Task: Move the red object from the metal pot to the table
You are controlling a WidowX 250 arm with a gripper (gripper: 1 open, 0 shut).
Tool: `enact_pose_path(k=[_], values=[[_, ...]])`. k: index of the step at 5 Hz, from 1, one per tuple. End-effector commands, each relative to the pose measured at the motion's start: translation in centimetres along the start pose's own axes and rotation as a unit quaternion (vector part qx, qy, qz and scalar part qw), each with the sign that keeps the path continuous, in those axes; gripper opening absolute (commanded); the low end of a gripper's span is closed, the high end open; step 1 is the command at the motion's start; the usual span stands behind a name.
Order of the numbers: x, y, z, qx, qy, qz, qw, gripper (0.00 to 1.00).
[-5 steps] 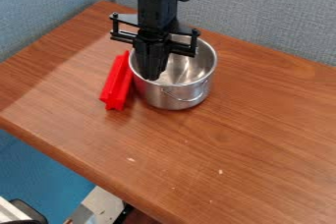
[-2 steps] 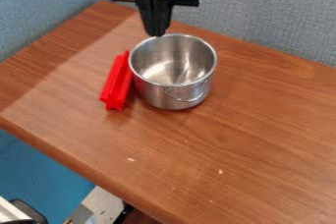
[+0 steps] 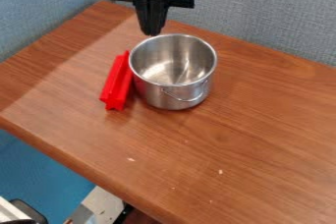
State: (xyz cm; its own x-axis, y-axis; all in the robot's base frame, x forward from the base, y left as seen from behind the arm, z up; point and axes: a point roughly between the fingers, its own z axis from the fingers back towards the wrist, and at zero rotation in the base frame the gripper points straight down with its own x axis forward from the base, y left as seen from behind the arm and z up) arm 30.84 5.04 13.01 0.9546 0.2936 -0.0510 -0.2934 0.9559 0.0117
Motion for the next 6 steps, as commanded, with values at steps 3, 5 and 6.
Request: enact_pose_path(k=[3,5,6], values=[[0.5,-0.7,1.2,0.015,-0.037,0.000,0.9992,0.00],[-0.3,-1.5,1.8,0.016,-0.048,-0.015,0.9986,0.00],[-0.7,-1.8,1.9,0.019,-0.053,-0.019,0.9982,0.00]])
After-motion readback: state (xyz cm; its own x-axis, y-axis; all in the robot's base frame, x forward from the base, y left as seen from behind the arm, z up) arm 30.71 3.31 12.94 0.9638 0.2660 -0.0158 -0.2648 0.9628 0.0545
